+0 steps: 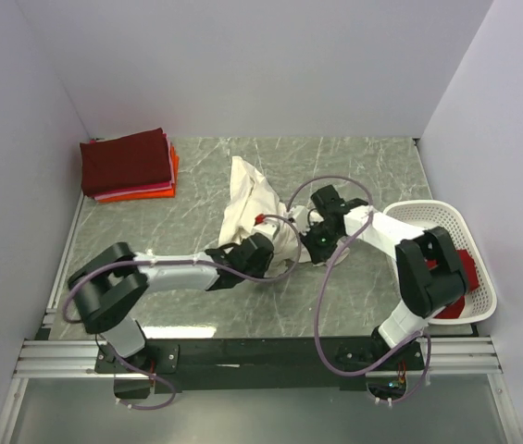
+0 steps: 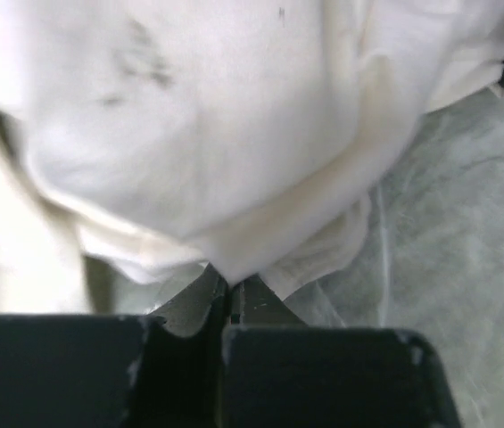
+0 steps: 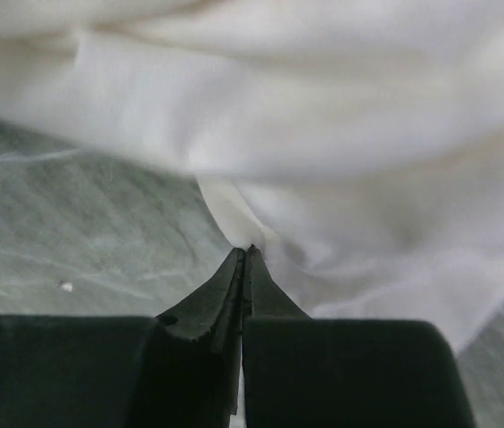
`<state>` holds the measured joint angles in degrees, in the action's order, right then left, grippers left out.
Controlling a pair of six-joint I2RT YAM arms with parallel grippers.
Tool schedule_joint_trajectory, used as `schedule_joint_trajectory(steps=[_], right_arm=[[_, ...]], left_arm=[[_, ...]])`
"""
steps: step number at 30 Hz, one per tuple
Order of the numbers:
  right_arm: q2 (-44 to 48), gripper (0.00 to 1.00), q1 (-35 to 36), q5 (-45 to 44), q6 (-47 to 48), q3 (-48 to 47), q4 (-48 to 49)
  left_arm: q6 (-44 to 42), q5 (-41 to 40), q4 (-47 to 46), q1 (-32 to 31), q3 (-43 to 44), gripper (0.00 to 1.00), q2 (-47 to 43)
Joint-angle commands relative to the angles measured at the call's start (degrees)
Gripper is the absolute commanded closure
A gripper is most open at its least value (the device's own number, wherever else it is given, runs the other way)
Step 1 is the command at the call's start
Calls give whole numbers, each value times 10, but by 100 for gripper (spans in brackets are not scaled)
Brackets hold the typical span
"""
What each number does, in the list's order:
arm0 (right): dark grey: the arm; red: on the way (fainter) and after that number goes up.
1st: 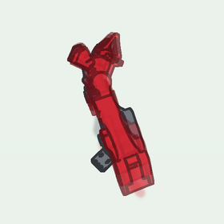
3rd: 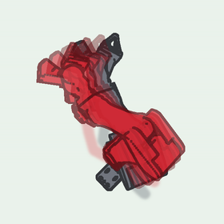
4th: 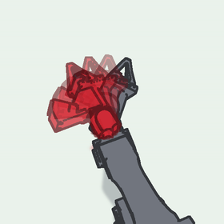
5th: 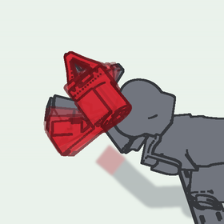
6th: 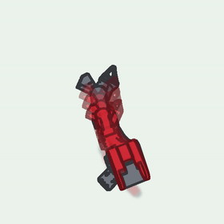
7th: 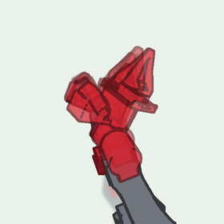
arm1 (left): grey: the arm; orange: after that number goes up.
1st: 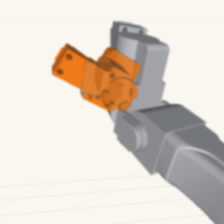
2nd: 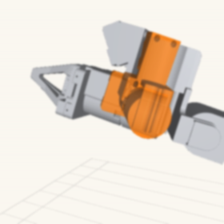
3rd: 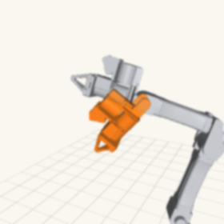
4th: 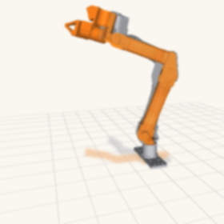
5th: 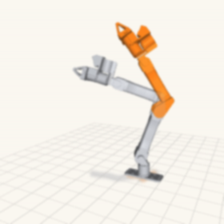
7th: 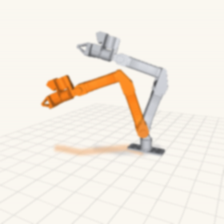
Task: Fold and stack the t-shirts
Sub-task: Flatten the tshirt out
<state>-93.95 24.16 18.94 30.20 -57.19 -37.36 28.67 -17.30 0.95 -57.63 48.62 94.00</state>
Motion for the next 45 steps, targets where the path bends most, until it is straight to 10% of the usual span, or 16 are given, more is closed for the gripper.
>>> schedule_joint_trajectory(steps=[1,9,25,28,35,41,43,44,45], right_arm=[[83,100,-25,13,19,-51,-51],[200,100,-68,-5,39,-233,-170],[227,100,-167,-38,-64,-694,-24],[164,100,-164,32,-114,-758,-17],[-40,100,-6,55,-163,-791,13],[-268,100,162,-18,-172,-812,71],[-307,80,192,-70,-194,-817,97],[-334,65,206,-90,-200,-821,95],[-343,50,209,-107,-204,-829,88]], left_arm=[[-4,-23,32,-1,17,99,-121],[-83,44,136,2,169,99,-247],[-89,335,301,-43,786,99,-63],[-67,306,235,-46,715,99,-130],[107,-11,122,-44,229,99,-431],[360,-236,264,-43,-6,100,-664],[485,-280,335,-43,-54,99,-701],[522,-284,365,-43,-66,92,-716],[562,-286,436,-43,-75,50,-741]])
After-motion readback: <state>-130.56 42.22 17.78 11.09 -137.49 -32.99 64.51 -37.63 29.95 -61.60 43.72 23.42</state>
